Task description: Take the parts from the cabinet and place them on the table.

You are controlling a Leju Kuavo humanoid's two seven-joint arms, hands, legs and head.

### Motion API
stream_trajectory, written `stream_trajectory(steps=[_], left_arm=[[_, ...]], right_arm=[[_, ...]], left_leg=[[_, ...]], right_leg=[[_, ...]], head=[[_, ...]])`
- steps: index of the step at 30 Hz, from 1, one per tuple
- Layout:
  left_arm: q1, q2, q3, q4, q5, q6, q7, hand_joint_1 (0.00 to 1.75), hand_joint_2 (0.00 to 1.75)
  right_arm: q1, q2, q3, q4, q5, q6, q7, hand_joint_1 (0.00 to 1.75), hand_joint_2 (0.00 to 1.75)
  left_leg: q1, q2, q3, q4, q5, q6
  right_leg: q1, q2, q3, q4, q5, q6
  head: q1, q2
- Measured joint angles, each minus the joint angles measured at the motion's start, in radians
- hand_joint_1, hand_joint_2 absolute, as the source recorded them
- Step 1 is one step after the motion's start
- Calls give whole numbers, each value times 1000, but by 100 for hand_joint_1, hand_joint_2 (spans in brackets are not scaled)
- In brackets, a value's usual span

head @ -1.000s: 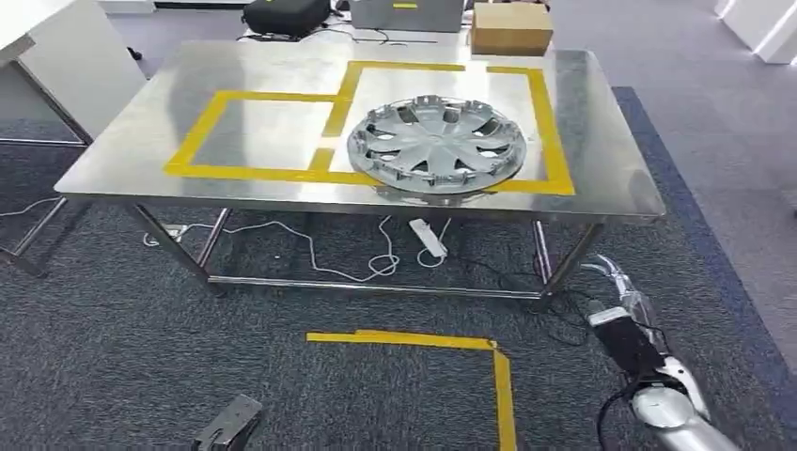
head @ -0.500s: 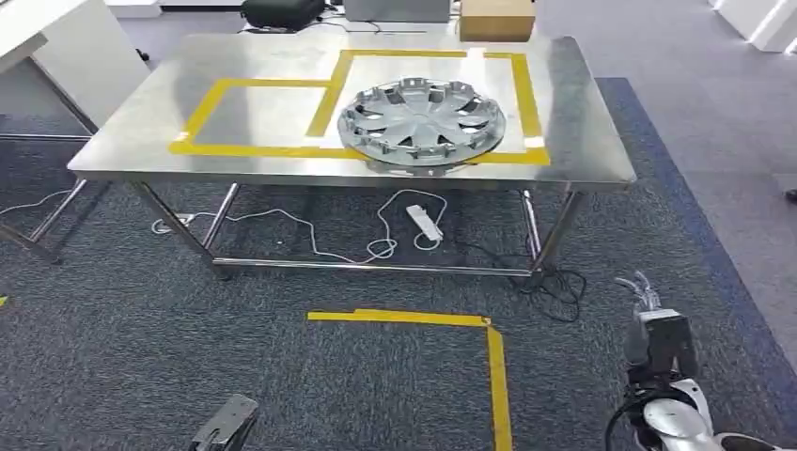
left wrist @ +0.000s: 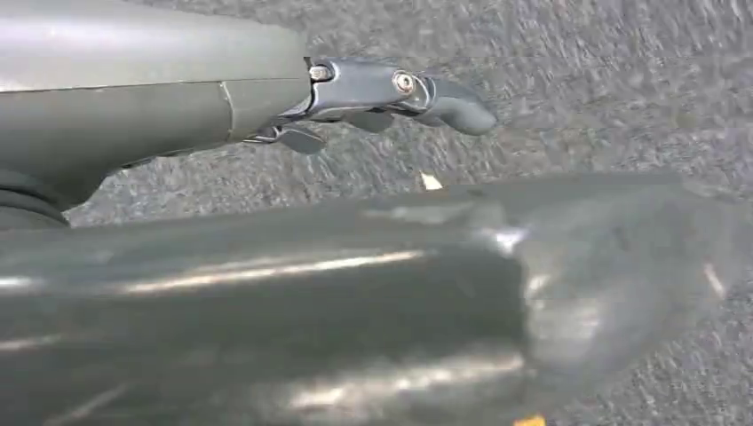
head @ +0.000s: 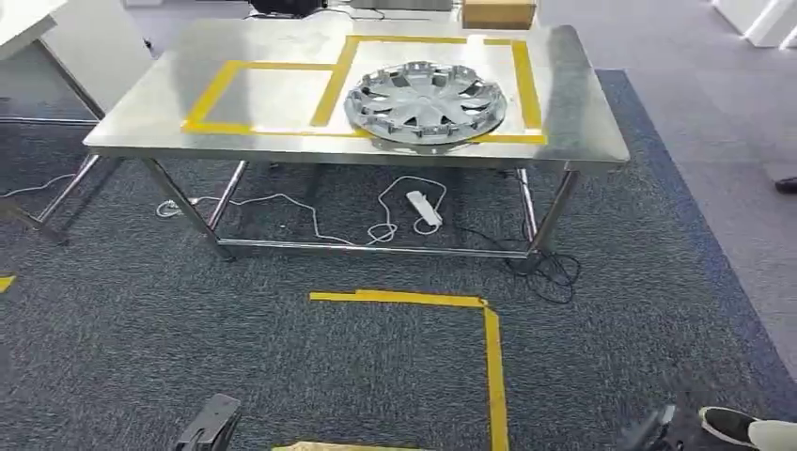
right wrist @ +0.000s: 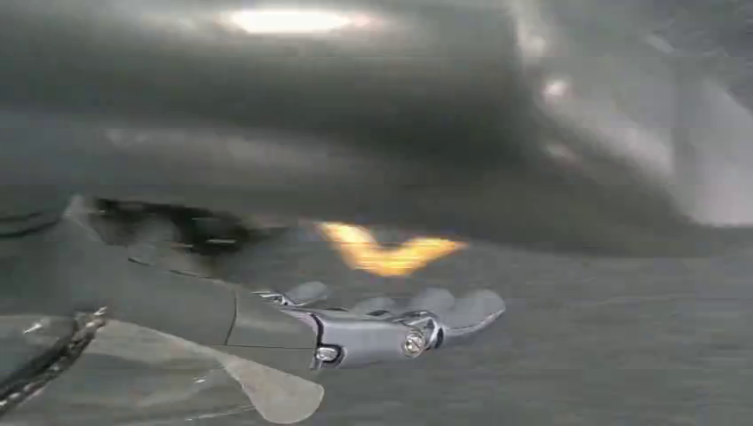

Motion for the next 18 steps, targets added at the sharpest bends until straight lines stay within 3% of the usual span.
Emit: stream_trajectory(steps=[1,2,4,5,6,7,8,9,10,11,14,15,16,17,18], left_arm=[[-2,6,-1,0,8,11,5,0,0],[-2,8,-6,1,7,26,3,0,0],[1,8,-11,1,3,31,3,0,0],[3,9,-16,2,-1,33,3,0,0],[5,9,-21,3,-3,33,4,0,0],[6,8,-26,3,-5,34,4,0,0],[6,7,-29,3,-8,34,4,0,0],[4,4,-32,3,-10,37,5,0,0],[2,3,-35,3,-11,41,5,0,0],[-4,3,-38,3,-12,45,6,0,0],[-3,3,-53,3,-34,69,5,0,0],[-2,8,-62,3,-62,107,-4,0,0],[-3,3,-75,3,-83,139,-7,0,0],[-9,2,-85,3,-100,163,-7,0,0],[-17,2,-94,3,-112,172,-3,0,0]], right_arm=[[-6,26,-38,149,-13,42,7,0,0],[-10,56,-73,298,-24,63,10,0,0],[-11,68,-82,349,-16,65,14,0,0],[-12,72,-84,369,-6,70,14,0,0],[-14,74,-84,382,4,73,14,0,0],[-14,75,-84,393,12,76,14,0,0],[-16,76,-84,401,24,82,14,0,0],[-21,76,-83,409,36,86,14,0,0],[-26,76,-81,416,47,89,14,0,0],[-30,76,-76,425,62,93,14,0,0],[-39,76,-49,443,130,95,21,0,0],[-42,77,-19,455,178,98,23,0,0],[-43,76,-1,462,179,106,21,0,0],[-45,76,8,467,166,113,18,0,0],[-46,77,9,474,157,124,30,0,0]], left_leg=[[-3,0,-2,-20,-5,8],[5,-4,-24,-32,31,30],[2,-13,-47,-29,48,30],[2,-19,-60,-26,55,28],[3,-26,-70,-21,59,25],[4,-33,-78,-16,62,23],[5,-40,-84,-10,64,20],[7,-48,-90,-2,65,17],[6,-54,-99,7,65,13],[1,-60,-110,23,63,7],[8,-89,-123,20,79,-14],[8,-88,-128,27,73,-16],[6,-49,-139,49,52,-22],[9,-25,-166,108,12,-29],[12,-15,-200,188,-30,-35]], right_leg=[[-5,-9,-2,-3,21,15],[-7,3,-57,102,-69,30],[-11,4,-121,276,-156,35],[-11,4,-134,323,-173,37],[-11,4,-120,316,-164,38],[-13,5,-80,264,-136,39],[-14,10,-24,177,-101,38],[-17,28,39,77,-68,37],[-22,77,72,14,-80,36],[-22,85,83,2,-82,30],[-14,53,78,11,-75,12],[-23,38,77,5,-68,2],[-22,28,76,4,-66,-4],[-21,15,74,5,-65,-8],[-20,1,72,5,-65,-9]], head=[[-1,0],[10,0],[10,0],[11,0],[11,0],[11,0],[11,0],[11,0],[12,0],[6,0],[8,0],[10,0],[4,0],[-5,0],[-4,0]])
